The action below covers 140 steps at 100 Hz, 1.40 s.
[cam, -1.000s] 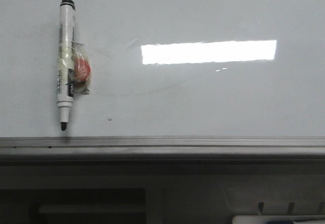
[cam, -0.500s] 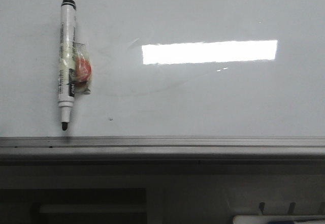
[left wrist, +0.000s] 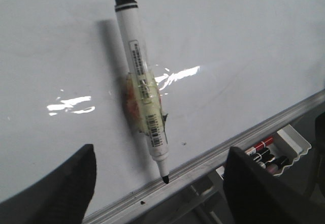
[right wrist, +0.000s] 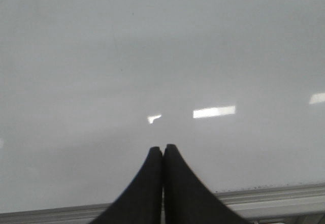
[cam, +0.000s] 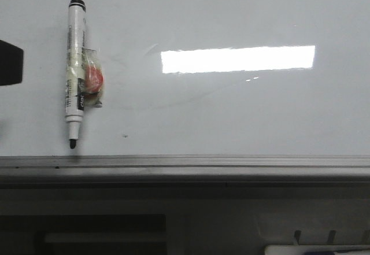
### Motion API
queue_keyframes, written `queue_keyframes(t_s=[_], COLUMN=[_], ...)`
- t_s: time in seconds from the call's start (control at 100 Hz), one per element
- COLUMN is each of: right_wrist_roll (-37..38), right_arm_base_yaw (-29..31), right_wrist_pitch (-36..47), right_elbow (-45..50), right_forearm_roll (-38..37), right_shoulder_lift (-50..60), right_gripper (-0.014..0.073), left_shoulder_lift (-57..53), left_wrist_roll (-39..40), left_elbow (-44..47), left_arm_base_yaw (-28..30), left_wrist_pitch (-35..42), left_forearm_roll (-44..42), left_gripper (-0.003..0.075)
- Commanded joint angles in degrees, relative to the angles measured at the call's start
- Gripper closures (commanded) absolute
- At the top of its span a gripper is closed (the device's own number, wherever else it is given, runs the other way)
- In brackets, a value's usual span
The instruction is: Write number 3 on whiteboard
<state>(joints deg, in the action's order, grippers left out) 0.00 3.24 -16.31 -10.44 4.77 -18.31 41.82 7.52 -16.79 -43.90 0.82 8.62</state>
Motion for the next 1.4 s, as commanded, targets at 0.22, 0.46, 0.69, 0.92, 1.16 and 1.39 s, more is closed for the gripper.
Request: queue_keyframes(t_s=[0.22,0.46,0.69,0.92,1.16,1.39], right_wrist_roll=[0.0,0.0,0.0,0.0,0.0,0.0], right_arm_base_yaw=[0.0,0.0,0.0,0.0,0.0,0.0], right_wrist_pitch=[4.3,4.3,4.3,4.3,4.3,4.3], right_elbow=[-2.0,-2.0,-2.0,-2.0,-2.0,-2.0], right_forearm_roll=[0.1,0.1,0.1,0.1,0.1,0.1], right_shoulder_lift=[-0.8,-0.8,-0.8,-0.8,-0.8,-0.8], right_gripper=[0.0641,0.0641,0.0641,0.0641,0.0641,0.0641], left_shoulder_lift=[8.9,12.8,15.9,19.2,20.7,20.7], left_wrist_roll=[0.6,0.6,0.6,0.6,0.6,0.6], left_elbow=[-5.4,-7.1,-7.1,-7.1,-7.1,-7.1], left_arm_base_yaw=[-1.8,-1.8,-2.8,-2.8,-2.8,-2.8], left_wrist_pitch=[5.6,6.7,10.6,10.9,11.3,11.4], left_forearm_roll=[4.3,5.9,8.1,10.2,10.8,10.8], left_gripper=[0.0237,0.0237,0.0237,0.0241,0.0419,0.0706])
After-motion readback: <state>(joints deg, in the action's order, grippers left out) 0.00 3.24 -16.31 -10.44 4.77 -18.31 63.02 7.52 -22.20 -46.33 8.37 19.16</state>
